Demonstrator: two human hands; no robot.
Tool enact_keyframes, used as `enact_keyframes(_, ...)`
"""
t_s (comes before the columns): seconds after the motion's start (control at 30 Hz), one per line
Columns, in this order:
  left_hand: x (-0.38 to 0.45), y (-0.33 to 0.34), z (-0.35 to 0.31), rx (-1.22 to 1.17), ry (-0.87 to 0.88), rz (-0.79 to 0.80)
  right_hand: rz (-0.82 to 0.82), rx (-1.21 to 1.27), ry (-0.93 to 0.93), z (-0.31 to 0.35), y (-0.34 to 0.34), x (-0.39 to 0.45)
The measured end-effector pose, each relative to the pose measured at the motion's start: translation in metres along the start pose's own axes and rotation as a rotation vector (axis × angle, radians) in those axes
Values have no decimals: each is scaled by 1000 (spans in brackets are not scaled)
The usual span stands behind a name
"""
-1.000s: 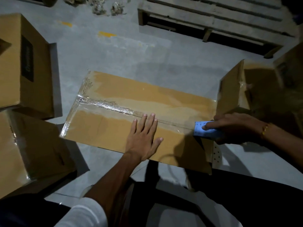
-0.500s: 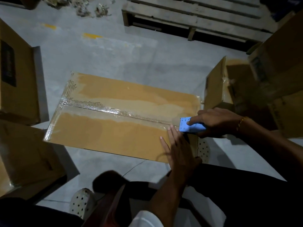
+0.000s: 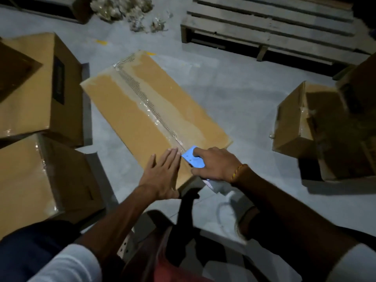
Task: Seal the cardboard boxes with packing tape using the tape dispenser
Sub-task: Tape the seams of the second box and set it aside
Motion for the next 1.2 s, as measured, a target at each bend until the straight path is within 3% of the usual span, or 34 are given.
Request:
enact_keyframes(0.17, 10, -9, -1, -48, -102, -65, -71, 43, 106, 17, -1, 4)
enact_keyframes(0.4, 22, -15, -1, -94, -154, 80, 0, 42, 116, 7, 1, -22)
enact_keyframes(0.7, 21, -11, -9, -130, -159, 65, -188, -54, 68, -13, 26, -52)
enact_keyframes(1.0, 22, -13, -9, -141, -159, 86, -146, -50, 6, -8, 8, -59)
enact_keyframes(1.2, 22, -15, -11, -145, -154, 89, 61, -15, 121, -5, -6, -47)
Point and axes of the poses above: each hand's wrist, its own x-axis towards the middle knuckle, its own y-axis out of the palm, z = x × y, the point moved 1 cm from there along x, towards the middle knuckle, and after that the axes turned 5 degrees about x, right-handed, at the moved point
